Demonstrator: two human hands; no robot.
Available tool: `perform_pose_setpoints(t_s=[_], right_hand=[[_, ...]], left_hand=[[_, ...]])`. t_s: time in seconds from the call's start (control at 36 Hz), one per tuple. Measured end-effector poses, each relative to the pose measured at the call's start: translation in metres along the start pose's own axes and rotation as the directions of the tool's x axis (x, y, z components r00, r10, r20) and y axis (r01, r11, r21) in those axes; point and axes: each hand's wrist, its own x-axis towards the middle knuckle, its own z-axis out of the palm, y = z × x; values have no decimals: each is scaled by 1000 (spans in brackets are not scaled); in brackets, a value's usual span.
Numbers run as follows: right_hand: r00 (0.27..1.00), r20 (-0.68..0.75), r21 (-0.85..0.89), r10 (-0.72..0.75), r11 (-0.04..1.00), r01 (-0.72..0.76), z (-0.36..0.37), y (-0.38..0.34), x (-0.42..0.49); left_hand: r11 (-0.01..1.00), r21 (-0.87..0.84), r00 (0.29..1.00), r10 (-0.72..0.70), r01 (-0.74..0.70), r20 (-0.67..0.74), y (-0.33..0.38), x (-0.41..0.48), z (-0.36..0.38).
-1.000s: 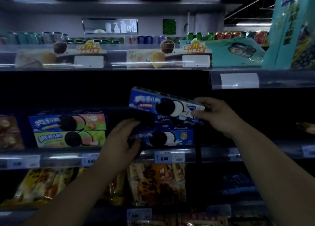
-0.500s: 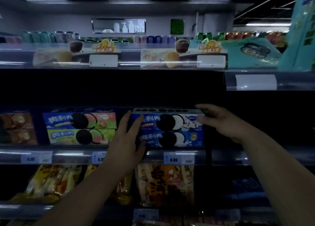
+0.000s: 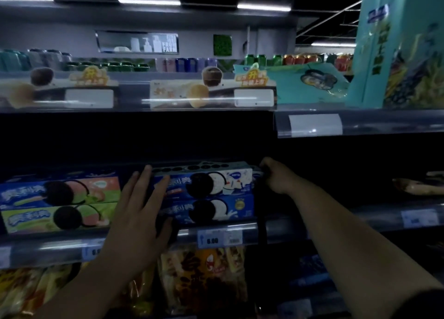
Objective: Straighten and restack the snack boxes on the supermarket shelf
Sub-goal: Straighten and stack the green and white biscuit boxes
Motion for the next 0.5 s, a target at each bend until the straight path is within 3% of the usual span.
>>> perform_pose_setpoints(t_s=[0.17,0.36,0.5], right_hand=[[999,-25,18,-39,999,39,2,-4,-12],[997,-55,35,-47,998,49,-2,2,-29],[981,-188,105,-49,992,70,-8,7,-52]], left_hand=[[990,112,996,81,-84,26,17,14,-1],[981,167,990,74,-94,118,27,35,4],[966,233,988,79,-109,133,26,38,7]])
